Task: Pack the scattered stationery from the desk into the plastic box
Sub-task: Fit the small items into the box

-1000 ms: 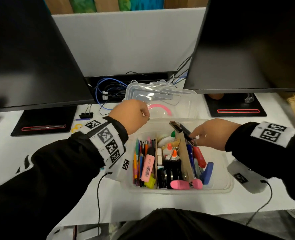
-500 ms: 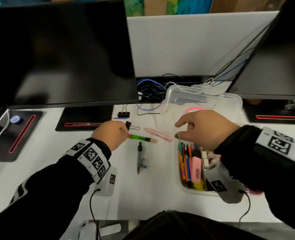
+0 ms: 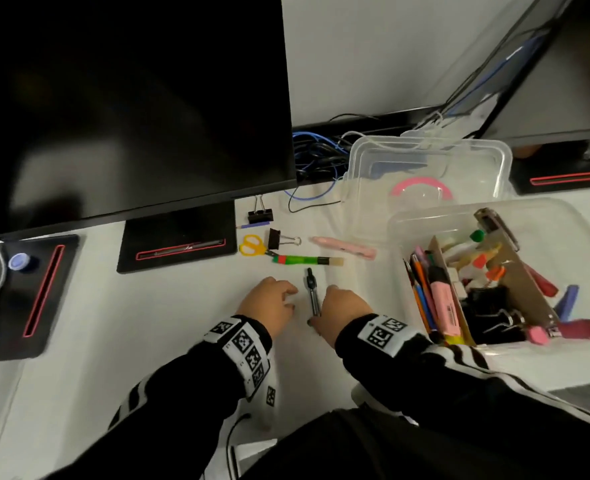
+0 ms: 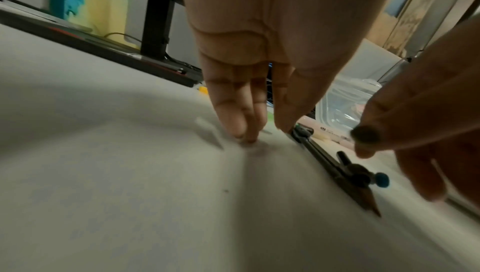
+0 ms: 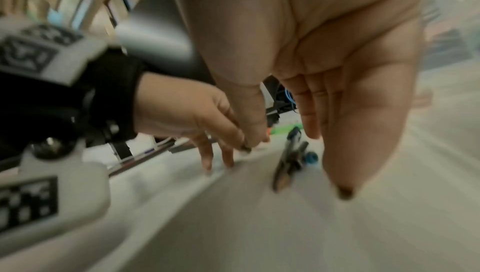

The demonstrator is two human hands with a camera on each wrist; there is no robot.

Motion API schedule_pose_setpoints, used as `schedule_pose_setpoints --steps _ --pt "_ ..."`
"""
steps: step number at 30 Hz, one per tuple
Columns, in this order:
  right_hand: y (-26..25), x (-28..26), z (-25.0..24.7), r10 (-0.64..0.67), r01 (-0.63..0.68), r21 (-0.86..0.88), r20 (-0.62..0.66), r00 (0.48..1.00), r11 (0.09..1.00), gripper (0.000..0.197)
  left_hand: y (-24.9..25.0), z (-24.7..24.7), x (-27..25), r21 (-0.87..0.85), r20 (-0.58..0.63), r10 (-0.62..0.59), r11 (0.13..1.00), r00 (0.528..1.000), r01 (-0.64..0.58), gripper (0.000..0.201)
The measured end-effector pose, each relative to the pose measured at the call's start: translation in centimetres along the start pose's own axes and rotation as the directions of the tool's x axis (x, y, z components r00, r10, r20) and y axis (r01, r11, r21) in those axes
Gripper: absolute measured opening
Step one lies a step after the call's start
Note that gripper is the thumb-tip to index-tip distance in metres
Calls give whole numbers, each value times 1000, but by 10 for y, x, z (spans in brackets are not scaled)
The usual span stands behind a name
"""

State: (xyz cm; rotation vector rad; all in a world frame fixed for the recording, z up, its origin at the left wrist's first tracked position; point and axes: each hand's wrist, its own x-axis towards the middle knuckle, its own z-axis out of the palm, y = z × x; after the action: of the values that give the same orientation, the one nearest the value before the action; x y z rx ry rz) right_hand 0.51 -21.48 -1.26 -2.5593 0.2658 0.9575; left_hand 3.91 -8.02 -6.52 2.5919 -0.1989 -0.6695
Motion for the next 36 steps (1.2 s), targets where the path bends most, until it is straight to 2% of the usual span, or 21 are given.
schedule_pose_setpoints --steps 3,7,14,18,21,26,28,30,33,36 --pt "2 16 18 91 -84 123 -54 994 989 47 0 -3 10 -24 -62 28 999 998 -30 38" --pt "3 28 29 141 -131 120 -77 987 984 44 -1 -11 28 17 -147 108 994 983 -106 43" --pt "16 32 35 191 -177 148 -91 977 973 23 -6 -10 56 102 -56 240 967 969 -234 44" --pt "23 22 26 134 -129 97 -42 990 987 27 -6 -9 59 157 -57 258 956 965 -246 31" --pt "23 3 9 99 -96 70 -41 994 993 33 0 -7 57 209 -66 256 949 964 -237 21" --pt "25 -54 -51 -87 101 81 -162 983 992 30 3 -7 57 191 -89 216 962 972 -197 16" --pt "37 -77 -79 -111 143 123 -233 966 982 30 5 -7 58 166 -92 206 968 974 -189 14" --pt "56 -89 -102 -85 135 156 -291 953 978 27 7 -8 56 144 -116 185 975 976 -168 12" --pt "91 -86 -127 -5 55 137 -343 939 989 27 11 -10 50 116 -242 158 984 957 -133 10" --pt "117 -70 -137 107 -81 105 -271 957 991 31 26 -15 42 97 -362 137 989 922 -109 6"
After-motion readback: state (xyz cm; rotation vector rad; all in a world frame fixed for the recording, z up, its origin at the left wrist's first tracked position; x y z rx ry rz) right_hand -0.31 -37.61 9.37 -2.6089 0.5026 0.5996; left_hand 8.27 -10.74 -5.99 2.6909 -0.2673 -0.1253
